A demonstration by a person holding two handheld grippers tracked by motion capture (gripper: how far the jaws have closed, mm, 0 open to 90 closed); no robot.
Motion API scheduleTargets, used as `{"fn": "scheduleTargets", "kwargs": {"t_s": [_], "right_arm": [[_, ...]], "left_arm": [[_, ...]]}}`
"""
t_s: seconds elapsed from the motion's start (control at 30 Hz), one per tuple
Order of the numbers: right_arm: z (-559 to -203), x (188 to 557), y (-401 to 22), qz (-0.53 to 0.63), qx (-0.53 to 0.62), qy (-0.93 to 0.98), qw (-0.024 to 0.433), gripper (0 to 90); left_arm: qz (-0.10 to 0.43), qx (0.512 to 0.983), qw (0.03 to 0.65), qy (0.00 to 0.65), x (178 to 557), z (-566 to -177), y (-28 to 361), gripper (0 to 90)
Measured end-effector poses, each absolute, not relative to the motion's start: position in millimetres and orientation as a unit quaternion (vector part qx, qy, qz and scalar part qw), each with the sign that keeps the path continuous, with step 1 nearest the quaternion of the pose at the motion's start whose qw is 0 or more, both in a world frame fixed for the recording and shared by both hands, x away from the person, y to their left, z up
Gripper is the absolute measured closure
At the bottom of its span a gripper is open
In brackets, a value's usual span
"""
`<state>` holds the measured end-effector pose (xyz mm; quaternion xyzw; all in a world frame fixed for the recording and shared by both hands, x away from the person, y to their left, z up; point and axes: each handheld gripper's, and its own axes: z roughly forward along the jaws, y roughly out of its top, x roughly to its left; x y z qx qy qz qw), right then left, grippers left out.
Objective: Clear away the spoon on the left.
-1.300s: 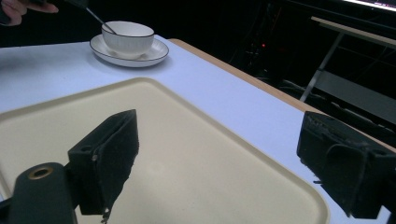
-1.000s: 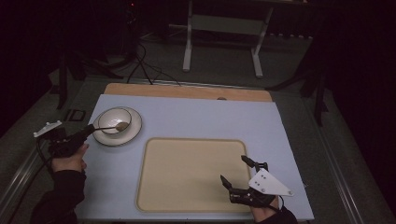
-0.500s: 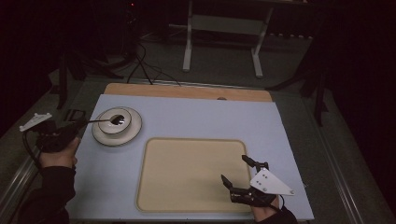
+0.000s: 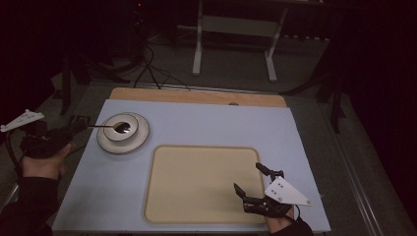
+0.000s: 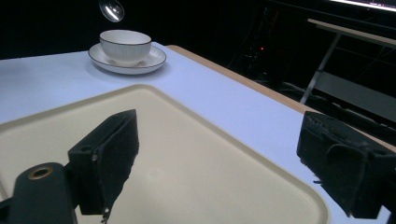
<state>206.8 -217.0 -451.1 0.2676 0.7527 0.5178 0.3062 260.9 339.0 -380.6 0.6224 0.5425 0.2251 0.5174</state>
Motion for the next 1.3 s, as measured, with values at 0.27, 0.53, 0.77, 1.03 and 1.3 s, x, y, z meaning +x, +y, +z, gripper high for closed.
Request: {"fn": "scheduleTargets", "kwargs": {"t_s": [0.27,0.53,0.77,1.03,1.3], "right_arm": [[-451,207,-218,0.519,0.268,0.752,0.307,13.0],[-451,207,-218,0.519,0.267,0.751,0.309,13.0],[-451,207,-218,0.518,0.265,0.753,0.309,13.0],[-451,207,-217,0.517,0.265,0.753,0.308,13.0],[-451,207,-217,0.516,0.263,0.755,0.307,13.0]], "left_arm": [[0.208,0.664,0.508,0.508,258,-365,323,89.2],[0.182,0.710,0.498,0.463,258,-358,303,89.2],[0.167,0.736,0.493,0.433,255,-354,288,89.2],[0.151,0.763,0.485,0.400,252,-352,269,89.1],[0.132,0.785,0.475,0.375,250,-354,252,89.1]]}}
